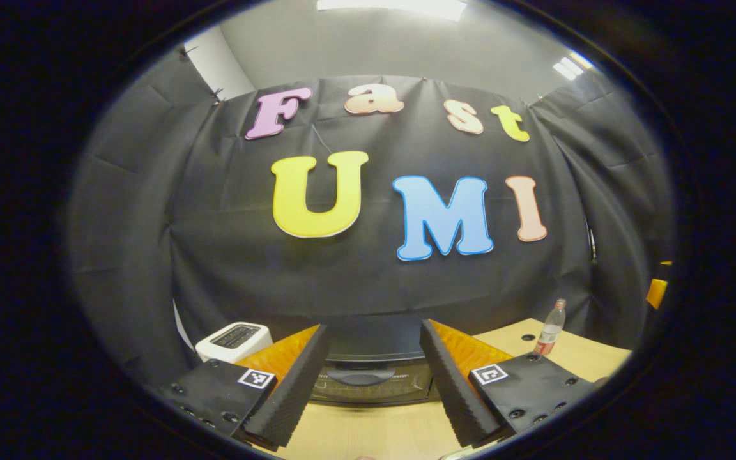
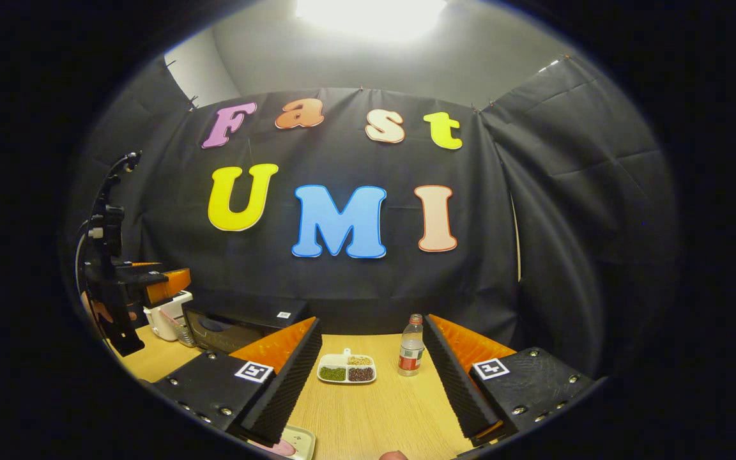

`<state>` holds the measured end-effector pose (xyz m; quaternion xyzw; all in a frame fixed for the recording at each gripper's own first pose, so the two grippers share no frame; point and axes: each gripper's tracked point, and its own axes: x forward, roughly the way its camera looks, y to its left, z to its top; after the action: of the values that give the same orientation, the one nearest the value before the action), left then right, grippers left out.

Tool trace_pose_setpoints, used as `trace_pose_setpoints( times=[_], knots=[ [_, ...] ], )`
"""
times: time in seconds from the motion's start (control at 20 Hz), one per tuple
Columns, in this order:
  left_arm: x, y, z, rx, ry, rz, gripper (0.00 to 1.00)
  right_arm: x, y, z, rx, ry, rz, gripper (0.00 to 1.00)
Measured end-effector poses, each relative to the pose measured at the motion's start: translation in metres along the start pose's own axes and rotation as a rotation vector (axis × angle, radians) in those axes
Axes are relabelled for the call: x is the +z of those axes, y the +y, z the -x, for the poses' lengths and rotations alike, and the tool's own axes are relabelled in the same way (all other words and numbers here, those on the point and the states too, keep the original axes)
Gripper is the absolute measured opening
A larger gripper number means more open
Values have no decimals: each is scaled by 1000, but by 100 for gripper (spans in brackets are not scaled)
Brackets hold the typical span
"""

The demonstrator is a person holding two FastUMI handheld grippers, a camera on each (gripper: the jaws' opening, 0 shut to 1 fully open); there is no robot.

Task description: Open the electric oven with the left hand, put the food in, and close the electric oven.

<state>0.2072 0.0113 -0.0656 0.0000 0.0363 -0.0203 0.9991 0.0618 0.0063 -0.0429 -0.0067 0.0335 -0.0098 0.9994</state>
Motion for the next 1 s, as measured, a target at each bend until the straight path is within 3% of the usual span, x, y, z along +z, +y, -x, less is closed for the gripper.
trace_pose_setpoints(
  times=[0.15,0.3,0.4,0.5,0.65,0.9,1.0],
  knots=[
    [-25,6,-27,-19,42,-6,100,-6,8,-5,-25,20,0,98],
    [-50,7,-53,-43,85,7,92,-15,18,-13,-43,40,7,98],
    [-66,11,-71,-56,108,9,100,-18,25,-15,-44,49,22,98],
    [-83,15,-88,-57,135,-5,100,-19,27,-19,-60,51,40,98],
    [-113,20,-107,-61,186,-19,96,-25,40,-25,-38,79,35,98],
    [-139,22,-124,-62,229,-13,100,-25,56,-29,15,88,56,98],
    [-148,23,-126,-52,255,3,96,-25,58,-29,29,93,65,98]
  ],
)
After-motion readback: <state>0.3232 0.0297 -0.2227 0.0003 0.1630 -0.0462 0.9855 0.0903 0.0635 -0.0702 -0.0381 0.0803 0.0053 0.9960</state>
